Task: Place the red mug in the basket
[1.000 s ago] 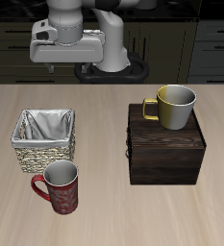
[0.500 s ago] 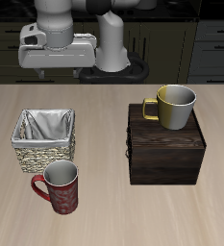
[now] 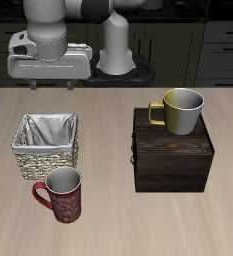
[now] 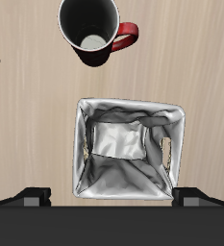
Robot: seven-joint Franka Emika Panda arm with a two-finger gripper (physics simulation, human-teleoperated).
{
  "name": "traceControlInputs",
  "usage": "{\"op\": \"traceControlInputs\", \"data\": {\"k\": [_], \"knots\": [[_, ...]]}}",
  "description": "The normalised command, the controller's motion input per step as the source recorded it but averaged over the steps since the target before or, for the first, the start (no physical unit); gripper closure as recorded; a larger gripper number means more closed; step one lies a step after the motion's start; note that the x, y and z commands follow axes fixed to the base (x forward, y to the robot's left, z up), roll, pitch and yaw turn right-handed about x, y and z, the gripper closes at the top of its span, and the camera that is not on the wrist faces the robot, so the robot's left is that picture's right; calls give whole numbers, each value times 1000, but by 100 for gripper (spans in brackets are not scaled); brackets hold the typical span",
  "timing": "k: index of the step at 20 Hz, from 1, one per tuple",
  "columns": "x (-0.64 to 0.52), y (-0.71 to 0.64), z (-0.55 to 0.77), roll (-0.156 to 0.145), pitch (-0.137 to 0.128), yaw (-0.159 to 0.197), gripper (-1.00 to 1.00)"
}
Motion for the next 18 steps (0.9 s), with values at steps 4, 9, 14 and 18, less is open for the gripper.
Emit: {"op": "traceControlInputs", "data": {"k": [4,9,14,18], "knots": [[548,-35,27,-43,3,-6,-100],[377,6,148,-40,-22,-2,-100],[302,-43,101,-17,-26,-8,-100],[352,-61,49,-30,3,-20,-100]]}}
